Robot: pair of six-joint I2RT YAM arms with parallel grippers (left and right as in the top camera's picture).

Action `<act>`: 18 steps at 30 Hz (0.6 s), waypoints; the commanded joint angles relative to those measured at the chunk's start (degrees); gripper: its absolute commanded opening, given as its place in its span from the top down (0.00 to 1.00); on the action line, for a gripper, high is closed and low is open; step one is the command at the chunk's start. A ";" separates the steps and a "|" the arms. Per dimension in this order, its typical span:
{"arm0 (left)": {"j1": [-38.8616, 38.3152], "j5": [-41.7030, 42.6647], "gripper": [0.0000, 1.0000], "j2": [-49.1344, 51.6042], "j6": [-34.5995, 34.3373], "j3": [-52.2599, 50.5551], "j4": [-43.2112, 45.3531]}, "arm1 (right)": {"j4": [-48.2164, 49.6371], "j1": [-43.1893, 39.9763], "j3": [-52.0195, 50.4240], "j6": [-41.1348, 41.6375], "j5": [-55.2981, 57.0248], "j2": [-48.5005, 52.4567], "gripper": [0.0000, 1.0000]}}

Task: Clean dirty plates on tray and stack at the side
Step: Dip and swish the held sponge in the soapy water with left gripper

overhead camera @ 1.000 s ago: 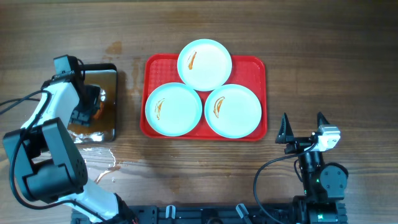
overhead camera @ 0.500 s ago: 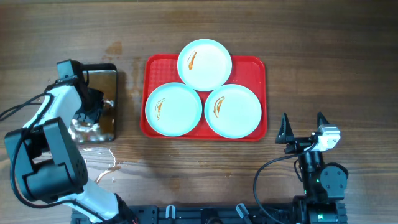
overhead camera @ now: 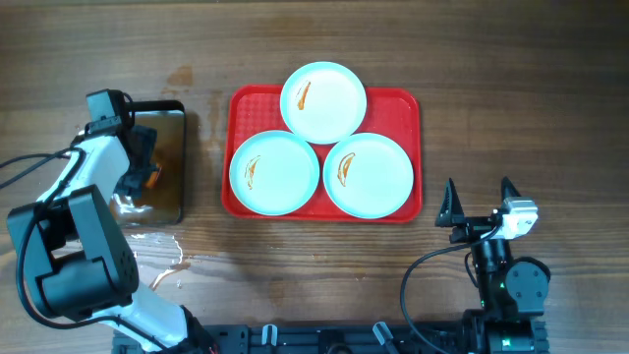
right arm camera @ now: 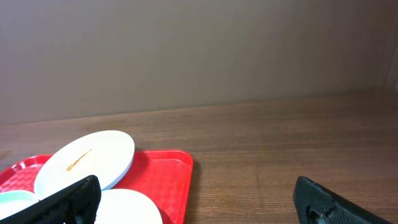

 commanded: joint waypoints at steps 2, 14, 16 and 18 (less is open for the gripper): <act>-0.15 -4.00 0.12 0.24 0.22 -0.42 3.23 | 0.13 -0.31 -0.07 -0.74 -0.46 -0.42 0.00; -0.15 -9.31 0.27 1.68 0.24 -0.42 3.63 | 0.13 -0.31 -0.07 -0.72 -0.46 -0.42 0.00; -0.15 -9.31 0.28 2.95 0.24 -0.42 3.69 | 0.13 -0.31 -0.07 -0.72 -0.46 -0.42 0.00; -0.15 -9.31 0.33 4.00 0.24 -0.42 3.87 | 0.13 -0.31 -0.07 -0.74 -0.46 -0.42 0.00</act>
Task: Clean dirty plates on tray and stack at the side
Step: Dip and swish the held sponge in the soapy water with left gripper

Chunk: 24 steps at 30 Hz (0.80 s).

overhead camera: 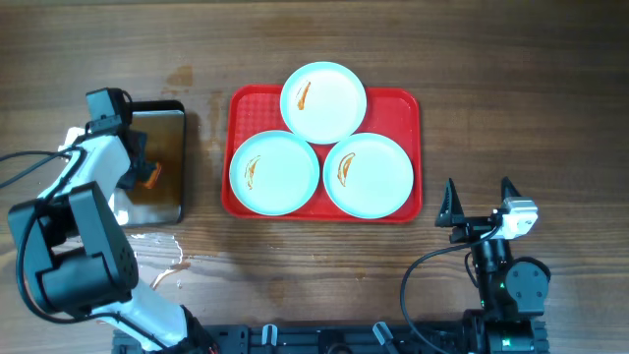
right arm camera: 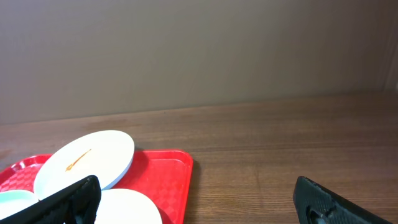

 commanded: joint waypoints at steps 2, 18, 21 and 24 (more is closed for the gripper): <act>-0.15 -1.68 0.36 3.30 0.11 -0.39 0.39 | 0.13 -0.31 -0.07 -0.68 -0.46 -0.42 0.00; 0.22 2.89 0.00 -1.55 0.07 -0.39 -5.86 | 0.13 -0.31 -0.07 -0.70 -0.46 -0.42 0.00; 0.22 11.72 0.01 -1.42 0.07 -0.39 -8.15 | 0.13 -0.31 -0.07 -0.68 -0.46 -0.42 0.00; 0.15 18.21 0.12 -1.40 0.04 -0.39 -9.70 | 0.13 -0.31 -0.07 -0.68 -0.46 -0.42 0.00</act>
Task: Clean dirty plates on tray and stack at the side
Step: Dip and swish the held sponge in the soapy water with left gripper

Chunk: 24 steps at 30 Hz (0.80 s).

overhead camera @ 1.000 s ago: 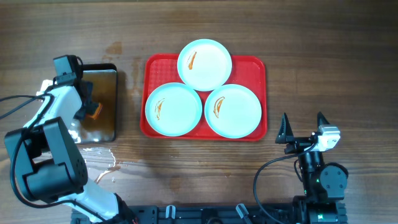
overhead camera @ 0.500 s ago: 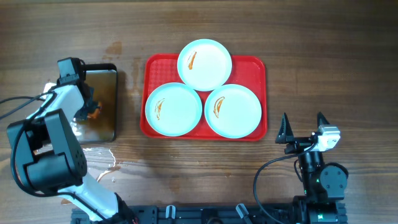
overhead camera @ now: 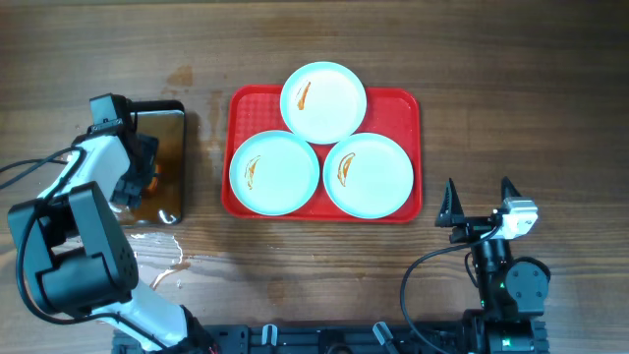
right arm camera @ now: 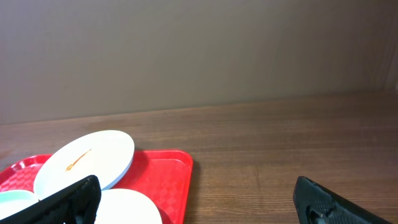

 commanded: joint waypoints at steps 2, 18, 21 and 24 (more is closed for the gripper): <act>0.04 11.15 0.24 -0.79 -0.09 -0.37 -2.14 | 0.13 -0.31 -0.07 -0.66 -0.46 -0.42 0.00; 0.22 6.99 0.34 -3.19 3.26 -0.96 -3.13 | 0.13 -0.31 -0.07 -0.68 -0.46 -0.42 0.00; 0.22 6.80 0.10 -6.19 4.50 -0.96 -3.13 | 0.13 -0.31 -0.07 -0.66 -0.46 -0.42 0.00; 0.28 6.80 0.05 -6.80 4.48 -0.96 -2.89 | 0.13 -0.31 -0.07 -0.66 -0.46 -0.42 0.00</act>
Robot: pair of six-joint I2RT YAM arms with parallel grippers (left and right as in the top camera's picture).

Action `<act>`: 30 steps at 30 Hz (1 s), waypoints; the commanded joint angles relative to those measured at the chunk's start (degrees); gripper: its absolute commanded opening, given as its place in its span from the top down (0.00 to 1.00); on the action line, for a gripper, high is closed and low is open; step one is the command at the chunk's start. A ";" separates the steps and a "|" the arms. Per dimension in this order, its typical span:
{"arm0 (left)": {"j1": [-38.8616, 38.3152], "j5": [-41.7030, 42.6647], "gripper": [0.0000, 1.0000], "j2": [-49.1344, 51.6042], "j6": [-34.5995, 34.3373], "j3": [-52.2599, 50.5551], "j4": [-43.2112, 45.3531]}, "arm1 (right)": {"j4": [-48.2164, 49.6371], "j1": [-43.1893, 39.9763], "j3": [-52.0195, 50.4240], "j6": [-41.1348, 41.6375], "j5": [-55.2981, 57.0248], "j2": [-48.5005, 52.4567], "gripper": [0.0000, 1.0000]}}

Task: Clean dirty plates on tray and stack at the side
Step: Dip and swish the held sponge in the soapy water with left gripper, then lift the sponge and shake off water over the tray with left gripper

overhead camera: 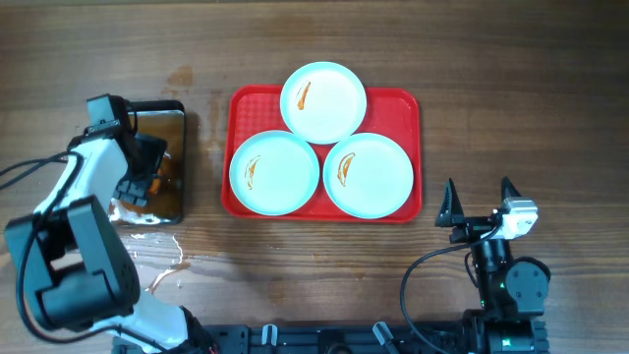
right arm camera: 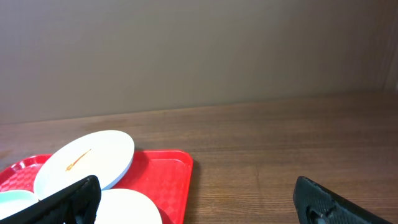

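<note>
Three white plates with orange smears lie on the red tray [overhead camera: 403, 108]: one at the back [overhead camera: 323, 101], one front left [overhead camera: 274, 173], one front right [overhead camera: 369, 175]. My left gripper [overhead camera: 147, 179] is down in a dark basin [overhead camera: 169, 133] left of the tray, and seems shut on a small orange sponge [overhead camera: 150, 183]. My right gripper [overhead camera: 479, 205] stands open at the table's front right, right of the tray. In the right wrist view the right gripper [right arm camera: 196, 193] holds nothing, with the back plate [right arm camera: 84, 162] and the tray [right arm camera: 171, 177] to its left.
Water is spilled on the wood [overhead camera: 162, 264] in front of the basin. A bare wall rises behind the table in the right wrist view.
My left gripper with the sponge has shifted slightly within the basin. The plates, the tray and the right arm have not moved.
At every earlier moment my left gripper was in the basin with the orange sponge at its tip, shifting a little back and forth. The three smeared plates stayed on the tray, and the right gripper stayed open at the front right.
</note>
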 commanded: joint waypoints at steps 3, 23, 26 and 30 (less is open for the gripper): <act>0.26 -1.05 0.12 -0.72 1.42 -0.42 0.24 | 0.13 -0.31 -0.07 -0.68 -0.46 -0.42 0.00; 0.44 -10.01 0.96 -4.72 6.73 -0.31 2.03 | 0.13 -0.31 -0.07 -0.68 -0.46 -0.42 0.00; 0.44 -10.01 0.96 -14.45 7.48 -0.31 1.92 | 0.13 -0.31 -0.07 -0.68 -0.46 -0.42 0.00; 0.44 -9.81 0.96 -25.16 7.43 -0.31 2.32 | 0.13 -0.31 -0.07 -0.68 -0.46 -0.42 0.00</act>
